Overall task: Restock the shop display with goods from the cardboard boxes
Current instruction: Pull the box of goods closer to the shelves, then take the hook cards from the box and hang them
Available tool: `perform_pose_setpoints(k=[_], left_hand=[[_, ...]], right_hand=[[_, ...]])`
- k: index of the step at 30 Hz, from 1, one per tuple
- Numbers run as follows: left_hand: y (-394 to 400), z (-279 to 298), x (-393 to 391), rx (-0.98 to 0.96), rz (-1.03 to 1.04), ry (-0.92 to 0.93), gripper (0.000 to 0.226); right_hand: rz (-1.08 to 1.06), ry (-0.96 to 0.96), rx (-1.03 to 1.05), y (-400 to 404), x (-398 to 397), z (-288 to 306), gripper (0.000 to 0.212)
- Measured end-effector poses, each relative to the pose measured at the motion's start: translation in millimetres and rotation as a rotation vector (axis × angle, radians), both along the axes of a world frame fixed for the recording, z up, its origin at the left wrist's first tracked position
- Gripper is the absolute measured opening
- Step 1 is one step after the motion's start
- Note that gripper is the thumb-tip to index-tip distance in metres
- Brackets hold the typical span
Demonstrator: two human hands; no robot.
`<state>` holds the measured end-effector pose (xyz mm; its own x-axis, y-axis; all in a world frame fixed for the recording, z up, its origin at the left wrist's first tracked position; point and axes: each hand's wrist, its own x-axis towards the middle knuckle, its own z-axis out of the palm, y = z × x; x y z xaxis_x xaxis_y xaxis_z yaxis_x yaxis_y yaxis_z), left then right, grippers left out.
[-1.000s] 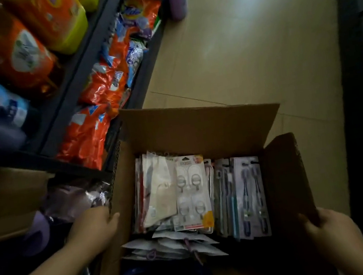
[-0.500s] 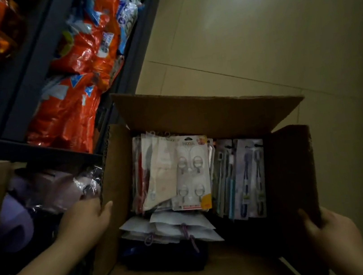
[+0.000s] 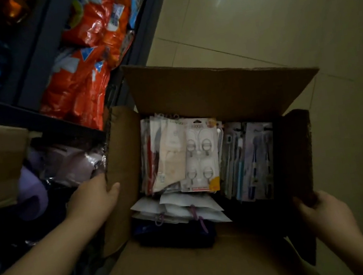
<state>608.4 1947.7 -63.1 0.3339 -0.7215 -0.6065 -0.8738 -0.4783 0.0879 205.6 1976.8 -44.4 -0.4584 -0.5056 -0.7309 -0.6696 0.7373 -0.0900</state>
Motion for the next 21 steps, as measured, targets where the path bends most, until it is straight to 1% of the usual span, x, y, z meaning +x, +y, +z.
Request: perform_pose_setpoints(k=[2, 3, 5, 6, 7, 8, 9, 10, 11, 12, 15, 17, 19, 21], left_hand=[[-2.8, 11.7, -10.3, -0.122, -0.014, -0.007, 0.028], [-2.7, 19.5, -17.5, -0.215, -0.035, -0.014, 0.032], [1.2, 33.4, -33.8, -0.413, -0.187, -0.027, 0.037], [4.5, 37.9, -43.1, -0.484, -0.288, -0.026, 0.036], [7.9, 38.9, -52.2, -0.513, -0.362, -0.005, 0.035], [11.4, 36.5, -60.1, -0.505, -0.404, 0.04, 0.034], [13.9, 31.7, -67.8, -0.468, -0.413, 0.111, 0.032], [15.9, 25.2, -75.0, -0.414, -0.388, 0.188, 0.031], [18.5, 17.3, -80.8, -0.353, -0.343, 0.257, 0.031], [20.7, 9.9, -85.1, -0.303, -0.289, 0.306, 0.03], [27.2, -13.3, -88.0, -0.234, -0.114, 0.359, 0.031], [30.4, -23.4, -86.0, -0.201, -0.008, 0.37, 0.03], [33.9, -29.9, -82.9, -0.181, 0.049, 0.378, 0.026], [37.6, -36.4, -79.8, -0.168, 0.075, 0.38, 0.024]], right_hand=[[-0.025, 0.024, -0.003, -1.5, 8.5, 7.2, 0.014], [-0.003, 0.103, -0.038, -2.0, 12.5, 12.2, 0.02], [0.072, 0.265, -0.197, -3.2, 27.1, 27.7, 0.045], [0.129, 0.278, -0.316, -3.0, 37.7, 36.8, 0.054], [0.211, 0.237, -0.409, -2.4, 49.3, 41.5, 0.057], [0.304, 0.151, -0.461, -1.9, 61.2, 40.5, 0.057], [0.347, 0.008, -0.453, -2.0, 71.5, 32.7, 0.057], [0.315, -0.15, -0.374, -5.4, 81.6, 20.8, 0.057], [0.229, -0.28, -0.272, -12.1, 91.6, 5.9, 0.059], [0.138, -0.356, -0.187, -20.2, 99.9, -12.7, 0.061], [-0.051, -0.457, -0.024, -44.5, 117.1, -77.6, 0.065], [-0.193, -0.507, 0.015, -52.9, 125.8, -117.7, 0.067], [-0.27, -0.505, 0.04, -55.1, 132.8, -146.4, 0.065], [-0.279, -0.455, 0.036, -52.5, 136.7, -159.3, 0.063]])
